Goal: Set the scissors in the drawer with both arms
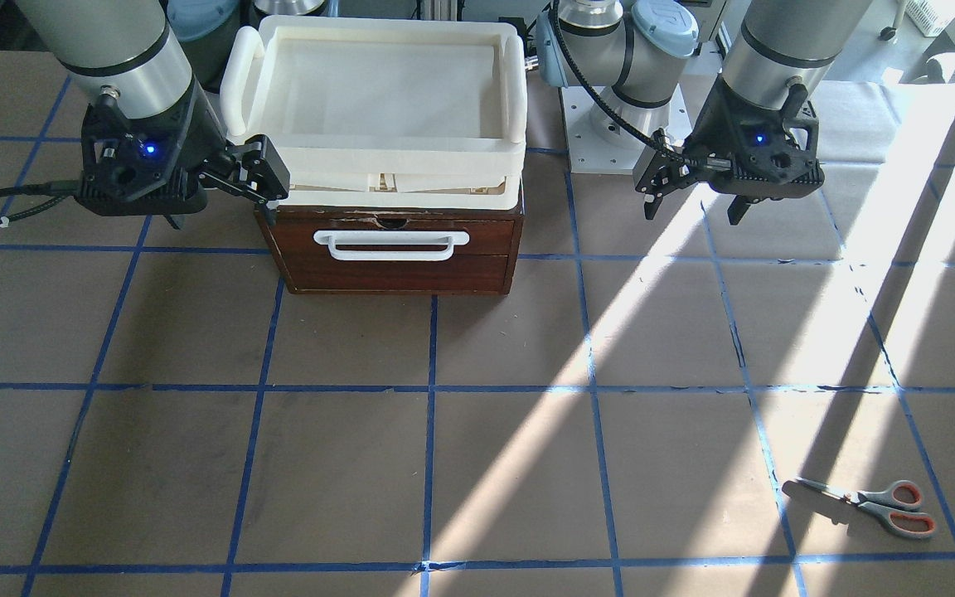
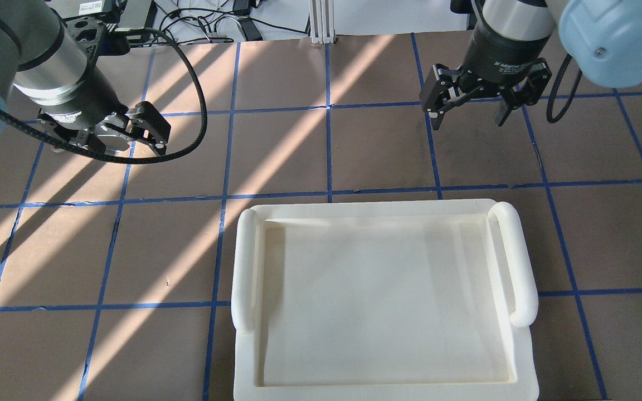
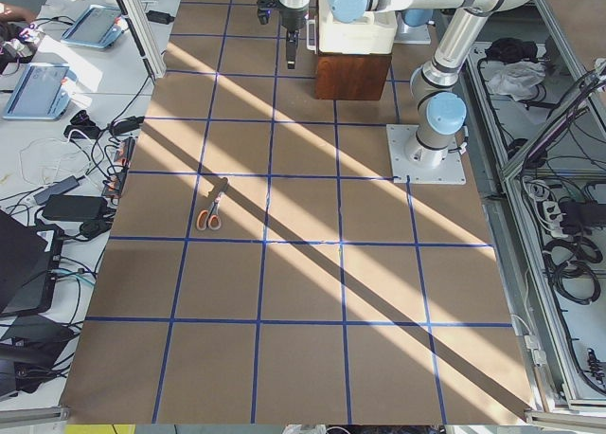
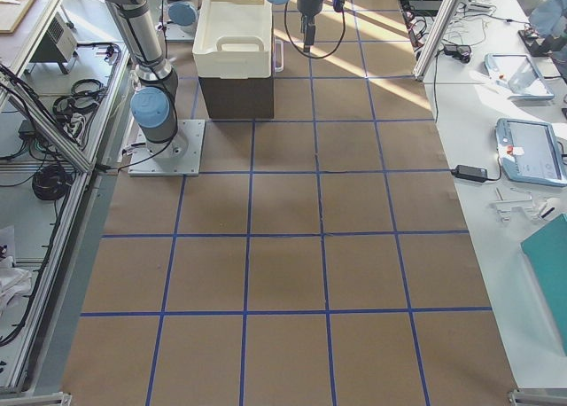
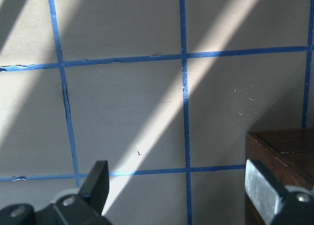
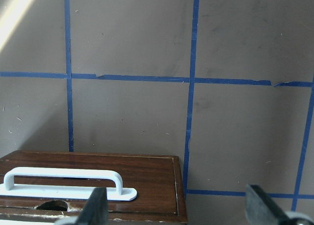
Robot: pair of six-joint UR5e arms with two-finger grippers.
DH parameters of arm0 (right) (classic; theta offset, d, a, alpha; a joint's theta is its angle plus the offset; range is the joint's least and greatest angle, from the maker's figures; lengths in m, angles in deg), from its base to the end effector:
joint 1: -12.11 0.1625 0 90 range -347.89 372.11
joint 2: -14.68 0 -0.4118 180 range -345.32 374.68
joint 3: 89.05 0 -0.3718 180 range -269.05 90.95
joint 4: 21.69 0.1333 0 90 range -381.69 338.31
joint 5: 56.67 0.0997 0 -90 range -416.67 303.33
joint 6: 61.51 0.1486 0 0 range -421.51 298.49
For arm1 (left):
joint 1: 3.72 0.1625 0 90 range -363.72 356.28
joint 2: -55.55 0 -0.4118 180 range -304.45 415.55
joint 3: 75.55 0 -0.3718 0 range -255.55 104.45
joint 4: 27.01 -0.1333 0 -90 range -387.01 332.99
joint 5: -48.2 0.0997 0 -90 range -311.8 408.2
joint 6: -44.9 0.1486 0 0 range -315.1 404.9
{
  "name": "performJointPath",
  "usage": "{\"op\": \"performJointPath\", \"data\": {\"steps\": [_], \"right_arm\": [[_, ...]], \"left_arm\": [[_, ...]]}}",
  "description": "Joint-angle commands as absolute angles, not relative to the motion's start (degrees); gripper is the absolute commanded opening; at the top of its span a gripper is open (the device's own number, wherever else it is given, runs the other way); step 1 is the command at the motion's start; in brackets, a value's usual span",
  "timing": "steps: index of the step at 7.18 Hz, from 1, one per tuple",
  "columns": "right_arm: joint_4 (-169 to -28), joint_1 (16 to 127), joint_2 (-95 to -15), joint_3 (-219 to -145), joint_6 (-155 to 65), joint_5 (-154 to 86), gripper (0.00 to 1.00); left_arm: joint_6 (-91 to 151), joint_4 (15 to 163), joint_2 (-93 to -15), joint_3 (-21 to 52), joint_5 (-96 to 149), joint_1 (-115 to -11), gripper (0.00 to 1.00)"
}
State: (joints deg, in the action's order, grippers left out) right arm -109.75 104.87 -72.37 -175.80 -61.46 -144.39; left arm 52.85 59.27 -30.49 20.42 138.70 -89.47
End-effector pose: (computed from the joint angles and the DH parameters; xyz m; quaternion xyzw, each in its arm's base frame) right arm 0.1626 -0.4811 0.4244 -0.0234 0.9994 0.0148 0.0195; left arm -0.0985 -0.4558 0.4147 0.0322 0.9994 -0.0144 0.0059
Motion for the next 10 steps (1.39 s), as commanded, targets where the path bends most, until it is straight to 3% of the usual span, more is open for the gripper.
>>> {"op": "performJointPath", "data": {"steps": [1,5,10], "right_arm": [[-110.2,106.5,-72.2,-175.8,-60.6,-144.7,1.00],[-113.9,116.9,-66.6,-175.6,-55.8,-144.2,1.00],[-115.6,117.1,-62.0,-175.3,-99.1,-136.8,0.97]], "left_arm": [[65.5,58.8,-31.6,20.0,141.5,-88.0,1.00],[100.1,53.1,-36.5,19.6,142.0,-76.0,1.00],[134.0,39.4,-47.4,19.5,141.6,-68.9,1.00]]}}
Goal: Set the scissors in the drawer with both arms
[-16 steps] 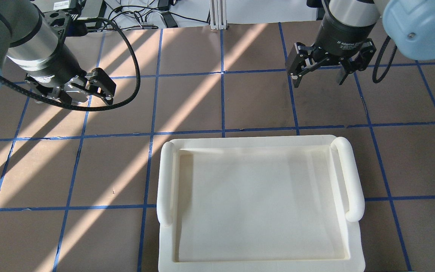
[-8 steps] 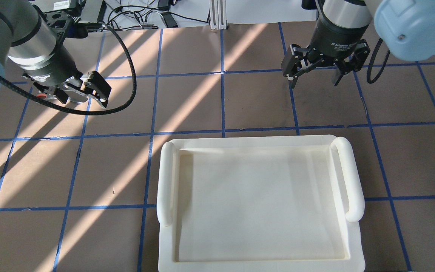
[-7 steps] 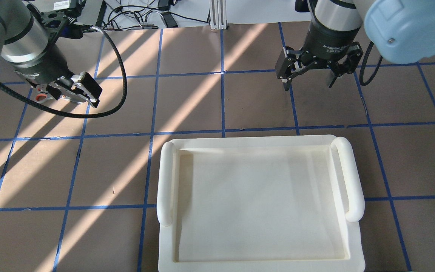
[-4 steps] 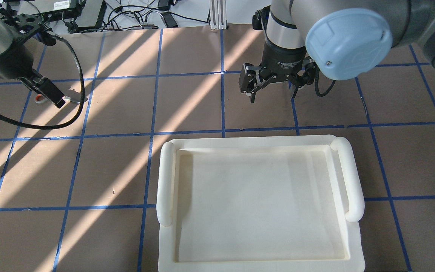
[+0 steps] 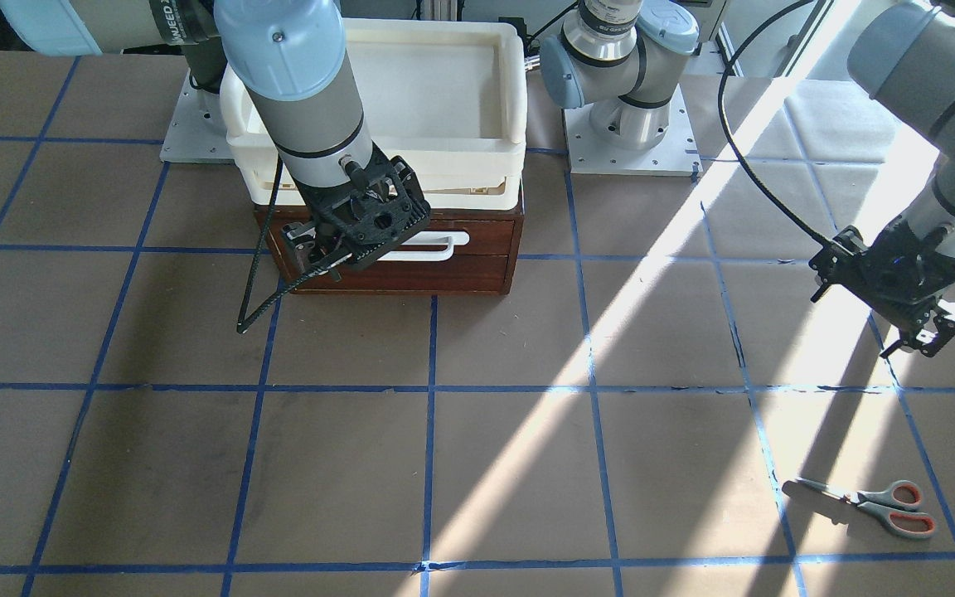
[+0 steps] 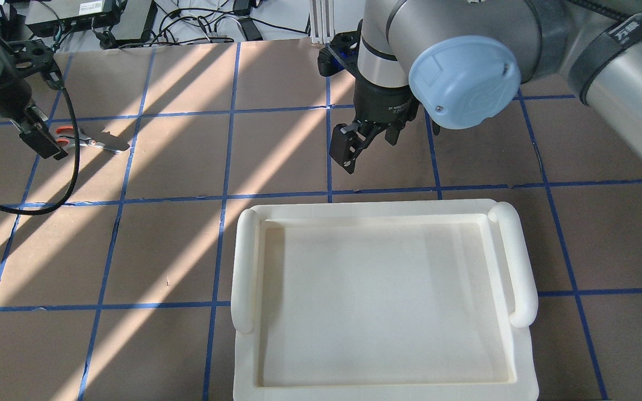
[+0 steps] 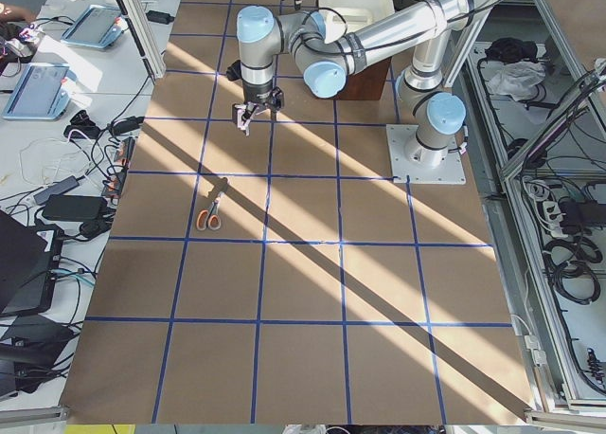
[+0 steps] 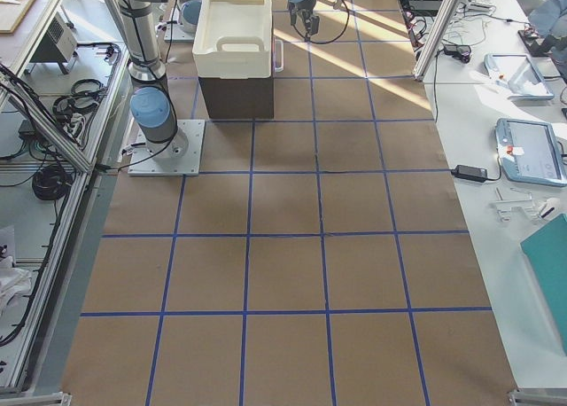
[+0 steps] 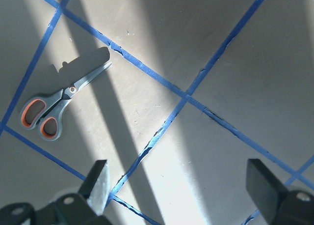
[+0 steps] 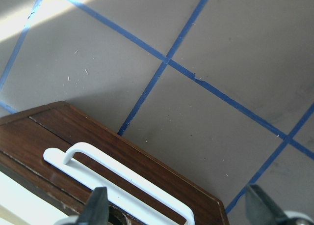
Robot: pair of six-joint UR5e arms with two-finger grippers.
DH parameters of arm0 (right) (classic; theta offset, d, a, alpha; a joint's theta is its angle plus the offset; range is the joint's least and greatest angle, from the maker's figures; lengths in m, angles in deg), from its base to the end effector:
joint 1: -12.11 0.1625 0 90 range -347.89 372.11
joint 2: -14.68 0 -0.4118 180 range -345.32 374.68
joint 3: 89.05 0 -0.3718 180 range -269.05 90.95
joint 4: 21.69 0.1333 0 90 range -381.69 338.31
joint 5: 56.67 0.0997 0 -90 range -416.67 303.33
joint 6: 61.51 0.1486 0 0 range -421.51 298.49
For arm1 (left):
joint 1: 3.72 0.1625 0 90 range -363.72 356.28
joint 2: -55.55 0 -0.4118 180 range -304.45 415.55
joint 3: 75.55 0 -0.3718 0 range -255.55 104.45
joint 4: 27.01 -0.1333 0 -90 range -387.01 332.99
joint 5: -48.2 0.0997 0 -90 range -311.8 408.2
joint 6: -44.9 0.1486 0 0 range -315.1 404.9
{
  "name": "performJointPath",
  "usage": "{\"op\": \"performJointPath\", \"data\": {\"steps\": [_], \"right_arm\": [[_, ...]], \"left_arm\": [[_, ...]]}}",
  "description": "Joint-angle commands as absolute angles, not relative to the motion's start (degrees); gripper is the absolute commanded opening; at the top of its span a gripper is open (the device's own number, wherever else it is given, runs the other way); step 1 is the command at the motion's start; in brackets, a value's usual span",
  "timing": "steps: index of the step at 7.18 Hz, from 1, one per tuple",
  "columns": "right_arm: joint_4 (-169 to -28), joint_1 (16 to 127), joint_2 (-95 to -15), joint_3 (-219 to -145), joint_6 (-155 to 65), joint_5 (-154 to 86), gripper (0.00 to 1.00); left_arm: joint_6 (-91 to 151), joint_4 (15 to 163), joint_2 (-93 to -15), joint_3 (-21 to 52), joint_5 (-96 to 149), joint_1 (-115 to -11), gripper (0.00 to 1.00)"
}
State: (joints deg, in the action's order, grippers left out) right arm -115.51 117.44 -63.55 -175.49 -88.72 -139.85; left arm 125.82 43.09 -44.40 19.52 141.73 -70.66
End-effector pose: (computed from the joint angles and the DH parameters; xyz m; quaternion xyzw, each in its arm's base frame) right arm 0.2884 -0.4810 0.3578 -0.3597 0.9304 0.0319 0.0631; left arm 0.0981 -0.5475 0.3325 0.4819 0.8746 -0.0020 0.0525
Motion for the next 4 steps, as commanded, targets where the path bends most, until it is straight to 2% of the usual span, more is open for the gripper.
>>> {"op": "performJointPath", "data": {"steps": [1,4], "right_arm": [[-115.6,116.7,-60.7,-175.2,-106.8,-134.0,0.96],[-112.8,116.6,-57.5,-175.1,-127.1,-135.1,0.96]], "left_arm": [[140.5,37.3,-50.1,18.5,141.3,-67.1,1.00],[151.6,37.1,-58.4,11.6,139.4,-65.6,1.00]]}}
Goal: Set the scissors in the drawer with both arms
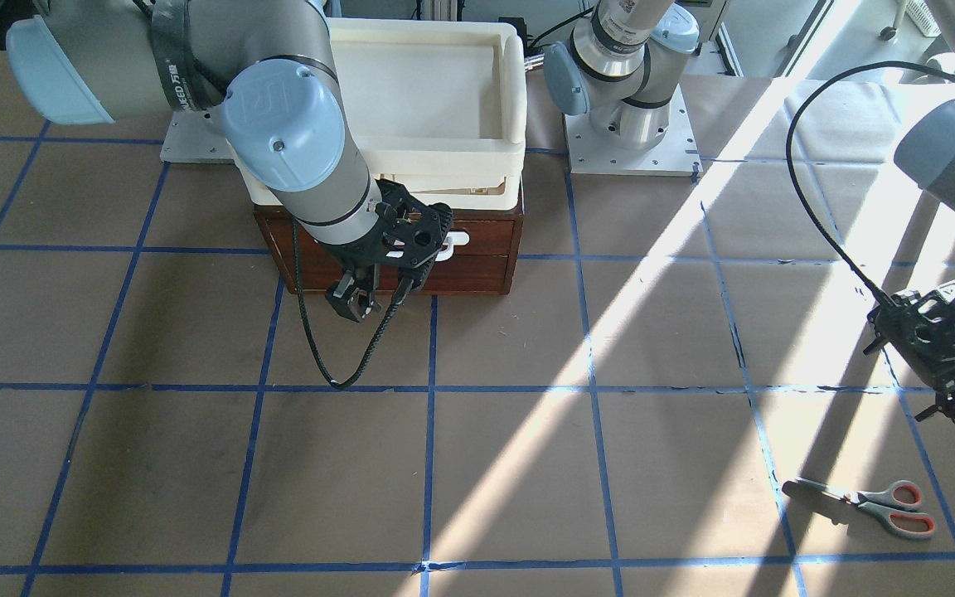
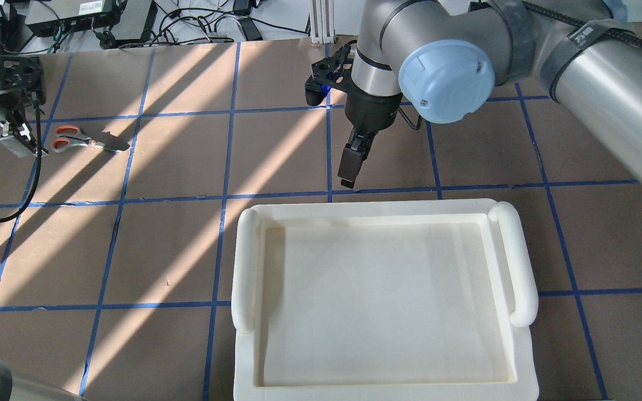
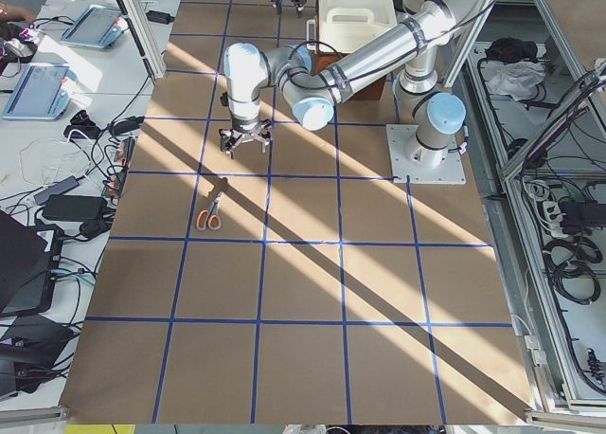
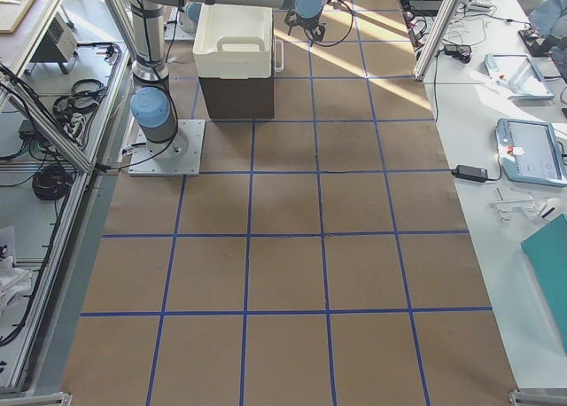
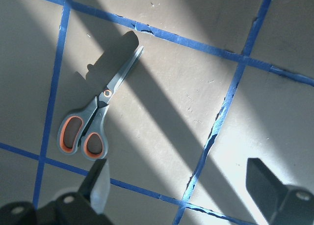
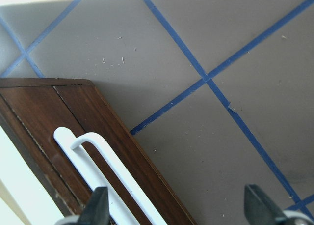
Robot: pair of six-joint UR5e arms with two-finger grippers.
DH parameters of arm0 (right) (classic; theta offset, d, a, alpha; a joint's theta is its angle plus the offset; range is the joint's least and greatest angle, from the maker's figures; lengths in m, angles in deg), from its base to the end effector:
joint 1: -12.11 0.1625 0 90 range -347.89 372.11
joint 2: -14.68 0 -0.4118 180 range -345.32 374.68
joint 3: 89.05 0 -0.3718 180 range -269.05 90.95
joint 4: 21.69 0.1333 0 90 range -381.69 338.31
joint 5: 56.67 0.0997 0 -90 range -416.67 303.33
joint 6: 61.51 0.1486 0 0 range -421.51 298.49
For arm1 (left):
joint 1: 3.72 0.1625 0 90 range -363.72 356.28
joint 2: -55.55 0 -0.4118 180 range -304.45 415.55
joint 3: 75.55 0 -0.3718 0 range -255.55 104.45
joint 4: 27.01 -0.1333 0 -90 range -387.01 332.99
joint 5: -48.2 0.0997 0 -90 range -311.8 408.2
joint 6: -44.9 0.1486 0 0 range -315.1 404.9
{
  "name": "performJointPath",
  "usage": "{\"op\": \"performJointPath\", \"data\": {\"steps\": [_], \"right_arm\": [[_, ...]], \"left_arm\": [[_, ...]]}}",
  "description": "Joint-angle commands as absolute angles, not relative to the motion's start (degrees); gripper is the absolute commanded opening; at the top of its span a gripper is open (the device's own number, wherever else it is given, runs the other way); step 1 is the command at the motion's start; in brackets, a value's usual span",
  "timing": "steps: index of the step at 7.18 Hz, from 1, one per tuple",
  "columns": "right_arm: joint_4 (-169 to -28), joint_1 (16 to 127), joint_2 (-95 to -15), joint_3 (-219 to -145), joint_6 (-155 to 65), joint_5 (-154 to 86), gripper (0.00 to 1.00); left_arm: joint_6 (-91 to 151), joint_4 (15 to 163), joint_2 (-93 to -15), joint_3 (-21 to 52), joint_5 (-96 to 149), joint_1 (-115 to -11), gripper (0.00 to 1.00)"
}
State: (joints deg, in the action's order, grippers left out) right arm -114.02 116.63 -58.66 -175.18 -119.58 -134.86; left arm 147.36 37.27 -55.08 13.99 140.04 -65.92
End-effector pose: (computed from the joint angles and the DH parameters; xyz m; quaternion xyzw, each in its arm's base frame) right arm 0.2969 -0.4936 0.3136 -0.5788 0.8039 0.0462 0.1288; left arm 0.1697 -0.5975 0.2815 0.6050 0.7946 -0.0058 0.0507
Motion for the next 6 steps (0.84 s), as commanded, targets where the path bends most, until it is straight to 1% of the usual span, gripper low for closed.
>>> {"op": "performJointPath", "data": {"steps": [1,3,4,6], "right_arm": [[-108.9,116.9,-56.6,-174.8,-130.6,-135.1,0.96],[-105.9,117.0,-55.9,-173.3,-139.7,-135.2,0.96],[-106.1,117.7,-55.0,-173.2,-142.9,-136.6,0.93],[-106.4,119.1,-53.1,-173.2,-142.9,-137.1,0.94]], "left_arm": [[155.5,36.6,-61.2,10.0,137.0,-65.1,1.00],[158.4,36.2,-65.9,6.8,135.9,-64.9,1.00],[161.0,32.8,-67.7,6.0,135.8,-64.9,1.00],[161.8,31.0,-70.7,5.1,135.5,-64.9,1.00]]}}
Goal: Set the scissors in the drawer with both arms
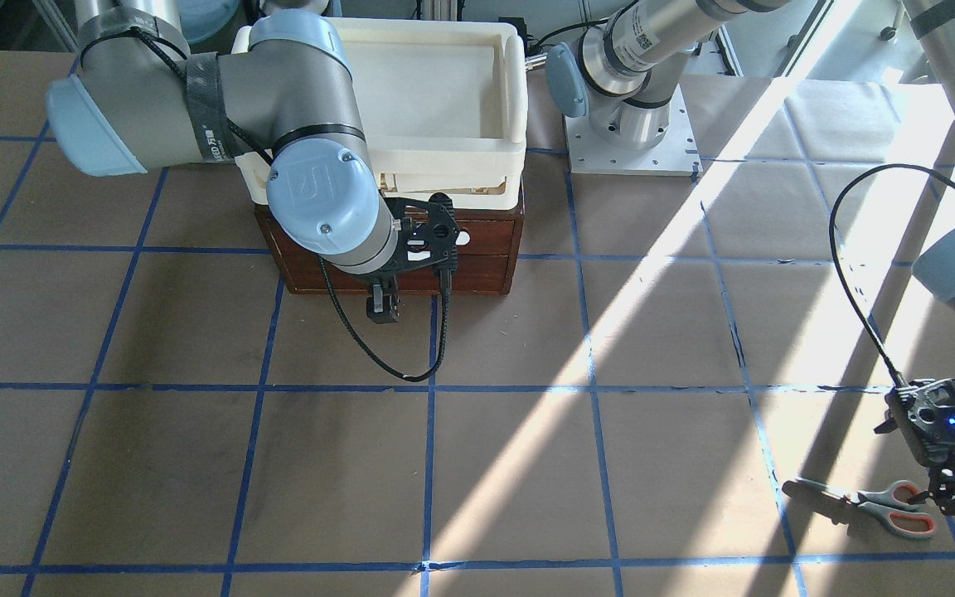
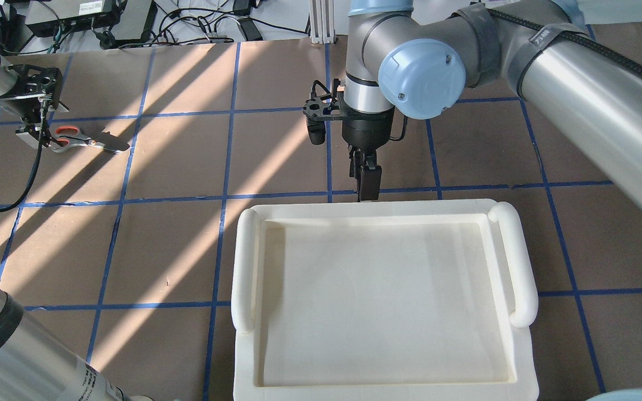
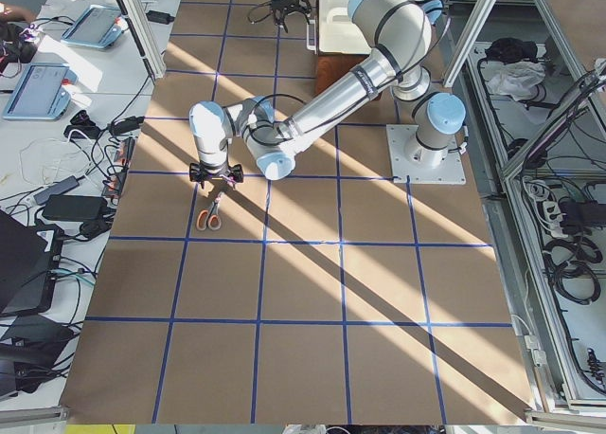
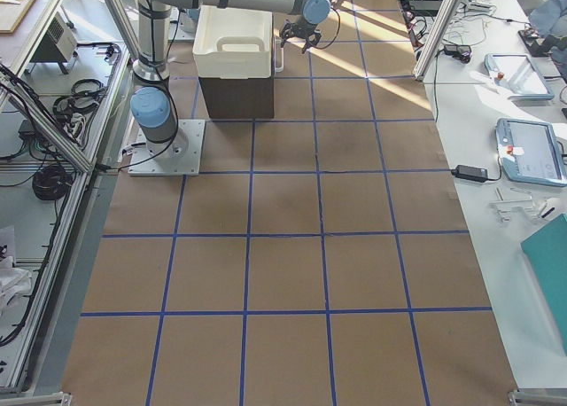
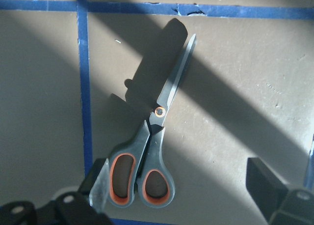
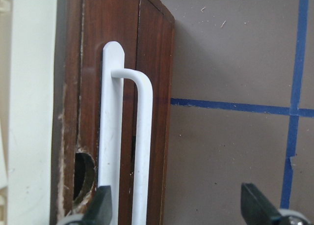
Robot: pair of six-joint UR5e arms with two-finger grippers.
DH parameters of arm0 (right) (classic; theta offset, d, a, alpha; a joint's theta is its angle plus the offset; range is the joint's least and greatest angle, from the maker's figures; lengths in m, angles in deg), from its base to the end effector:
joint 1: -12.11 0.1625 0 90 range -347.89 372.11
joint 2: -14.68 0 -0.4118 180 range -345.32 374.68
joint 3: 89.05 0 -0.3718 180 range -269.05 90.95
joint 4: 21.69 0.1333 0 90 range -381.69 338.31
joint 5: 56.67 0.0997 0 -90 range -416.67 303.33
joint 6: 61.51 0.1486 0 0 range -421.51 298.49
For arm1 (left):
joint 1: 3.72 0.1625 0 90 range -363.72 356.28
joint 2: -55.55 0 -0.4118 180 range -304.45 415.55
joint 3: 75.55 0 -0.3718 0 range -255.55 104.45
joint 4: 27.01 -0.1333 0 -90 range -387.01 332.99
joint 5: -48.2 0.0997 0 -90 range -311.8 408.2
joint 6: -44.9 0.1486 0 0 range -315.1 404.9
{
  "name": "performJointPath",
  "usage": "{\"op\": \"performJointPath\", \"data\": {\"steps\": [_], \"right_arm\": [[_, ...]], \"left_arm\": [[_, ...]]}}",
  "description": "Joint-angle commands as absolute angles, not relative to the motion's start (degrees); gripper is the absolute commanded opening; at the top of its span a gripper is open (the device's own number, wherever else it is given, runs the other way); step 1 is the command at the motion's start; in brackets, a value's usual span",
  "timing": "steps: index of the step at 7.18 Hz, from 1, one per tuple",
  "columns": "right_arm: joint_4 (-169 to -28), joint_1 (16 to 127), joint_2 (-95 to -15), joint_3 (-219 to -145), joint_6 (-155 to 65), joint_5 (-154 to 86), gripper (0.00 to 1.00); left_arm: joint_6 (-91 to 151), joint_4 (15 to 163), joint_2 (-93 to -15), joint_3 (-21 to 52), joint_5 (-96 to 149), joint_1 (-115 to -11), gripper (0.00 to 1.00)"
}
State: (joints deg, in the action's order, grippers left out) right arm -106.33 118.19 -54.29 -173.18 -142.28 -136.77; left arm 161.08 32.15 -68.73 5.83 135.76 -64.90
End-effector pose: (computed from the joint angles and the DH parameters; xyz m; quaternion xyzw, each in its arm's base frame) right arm 0.3046 -0.4832 0.2776 -0.7232 0.6621 0.1045 0.1667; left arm 0.2054 -0.6629 0.2029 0.6905 0.7216 -0.0339 0.0367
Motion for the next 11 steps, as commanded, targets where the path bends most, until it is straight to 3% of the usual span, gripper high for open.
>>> {"op": "performJointPath", "data": {"steps": [1,8,9,11], "right_arm": [[-106.5,119.5,-52.5,-173.1,-142.9,-137.1,0.94],[-104.4,119.5,-50.4,-173.3,-142.2,-137.9,0.92],[-104.5,119.5,-50.4,-173.5,-142.0,-138.0,0.89],[-104.5,119.5,-50.0,-173.7,-142.0,-138.3,0.71]], "left_arm": [[163.4,30.4,-71.9,4.2,135.5,-64.8,1.00],[166.2,27.7,-77.4,2.9,134.8,-64.7,0.97],[166.2,27.7,-77.7,2.8,134.3,-64.7,0.96],[166.3,27.7,-78.1,2.8,134.6,-64.7,0.83]]}}
